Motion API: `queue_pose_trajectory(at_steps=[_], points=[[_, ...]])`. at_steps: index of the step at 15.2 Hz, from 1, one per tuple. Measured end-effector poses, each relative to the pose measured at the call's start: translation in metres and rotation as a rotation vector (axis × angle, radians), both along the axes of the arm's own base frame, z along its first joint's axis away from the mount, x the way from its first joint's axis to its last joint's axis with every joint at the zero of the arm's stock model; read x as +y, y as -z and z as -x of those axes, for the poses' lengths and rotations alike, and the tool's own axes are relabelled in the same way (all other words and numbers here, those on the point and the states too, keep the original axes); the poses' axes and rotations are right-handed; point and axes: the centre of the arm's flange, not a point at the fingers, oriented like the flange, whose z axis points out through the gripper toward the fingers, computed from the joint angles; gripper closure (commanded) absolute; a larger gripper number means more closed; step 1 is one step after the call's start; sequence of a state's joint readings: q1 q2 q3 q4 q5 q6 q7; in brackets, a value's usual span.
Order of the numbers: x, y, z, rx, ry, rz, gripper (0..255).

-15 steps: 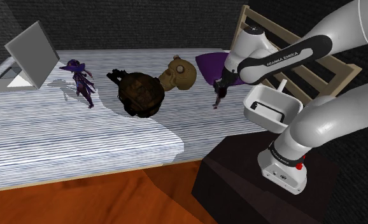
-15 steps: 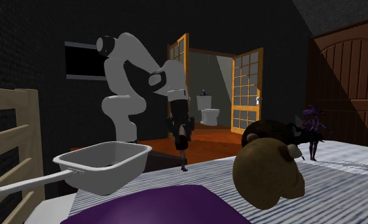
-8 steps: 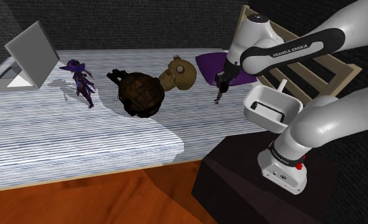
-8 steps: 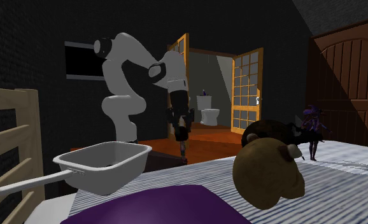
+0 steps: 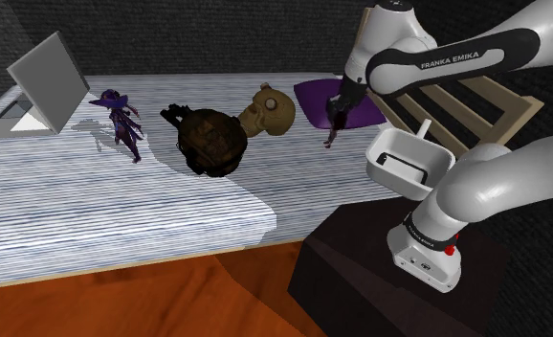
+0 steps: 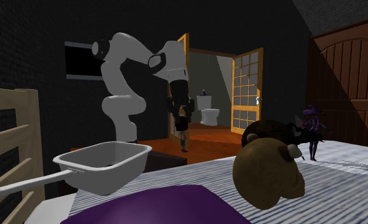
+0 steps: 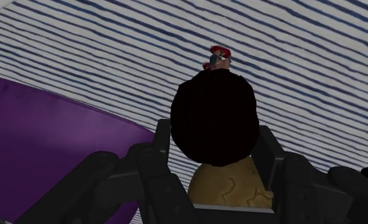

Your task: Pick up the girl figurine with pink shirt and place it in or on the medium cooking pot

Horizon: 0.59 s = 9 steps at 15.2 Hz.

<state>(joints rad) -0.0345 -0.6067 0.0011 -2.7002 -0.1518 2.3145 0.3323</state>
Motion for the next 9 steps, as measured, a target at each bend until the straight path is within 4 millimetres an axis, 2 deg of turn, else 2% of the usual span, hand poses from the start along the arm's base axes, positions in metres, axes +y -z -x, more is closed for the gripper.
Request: queue_pose_trajectory(at_steps=[9], points=[[0.0, -0.047, 0.001, 0.0, 0.0, 0.0, 255]])
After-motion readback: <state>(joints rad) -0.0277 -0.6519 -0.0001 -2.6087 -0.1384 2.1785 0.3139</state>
